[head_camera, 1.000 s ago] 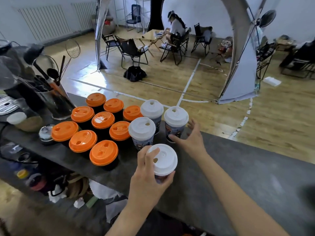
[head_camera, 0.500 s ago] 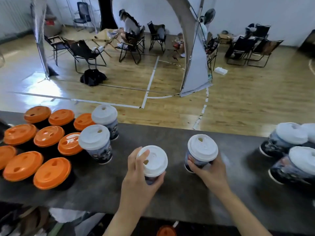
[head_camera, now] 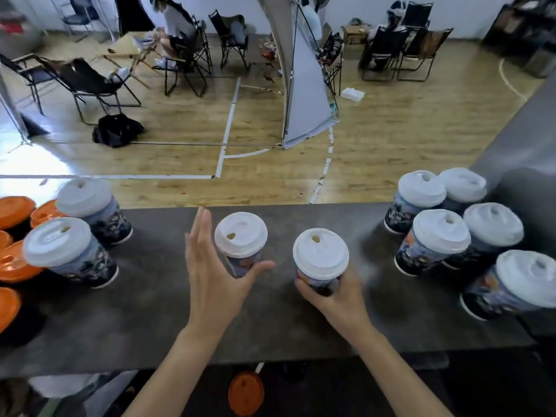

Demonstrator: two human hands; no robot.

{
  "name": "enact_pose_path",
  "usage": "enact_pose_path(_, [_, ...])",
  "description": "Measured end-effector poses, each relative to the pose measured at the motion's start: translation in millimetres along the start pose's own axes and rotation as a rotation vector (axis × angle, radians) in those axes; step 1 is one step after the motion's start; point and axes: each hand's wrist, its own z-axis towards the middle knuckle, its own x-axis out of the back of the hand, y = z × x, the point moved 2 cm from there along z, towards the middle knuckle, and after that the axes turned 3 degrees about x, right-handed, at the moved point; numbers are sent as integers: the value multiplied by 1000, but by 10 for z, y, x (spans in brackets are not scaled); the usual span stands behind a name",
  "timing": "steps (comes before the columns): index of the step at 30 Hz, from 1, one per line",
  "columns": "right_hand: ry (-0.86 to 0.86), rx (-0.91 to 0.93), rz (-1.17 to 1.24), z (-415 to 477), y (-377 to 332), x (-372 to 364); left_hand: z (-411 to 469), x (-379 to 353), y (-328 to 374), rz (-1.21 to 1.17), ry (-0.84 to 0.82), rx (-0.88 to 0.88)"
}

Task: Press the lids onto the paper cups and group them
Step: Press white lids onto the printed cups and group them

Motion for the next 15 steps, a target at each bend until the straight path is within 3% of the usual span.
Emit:
enact_pose_path(2, [-35,-5,39,2,28,1,-137,58,237,-4,114,-248])
enact_pose_path(4, [-80,-2,68,2,57,28,-295,-44,474,-98,44,-423])
enact_pose_path(6, [-174,4,73,14,92,102,-348,-244,631,-211,-150,-311])
enact_pose_path(8, [-294,33,56,40,123,189,-295,-438,700,-313,-404,10])
enact_pose_path(10, [-352,76,40,64,112,224,-250,-613,671,-361,-550,169])
enact_pose_path(15, [-273,52,63,10,122,112,-291,-753,671,-359,-405,220])
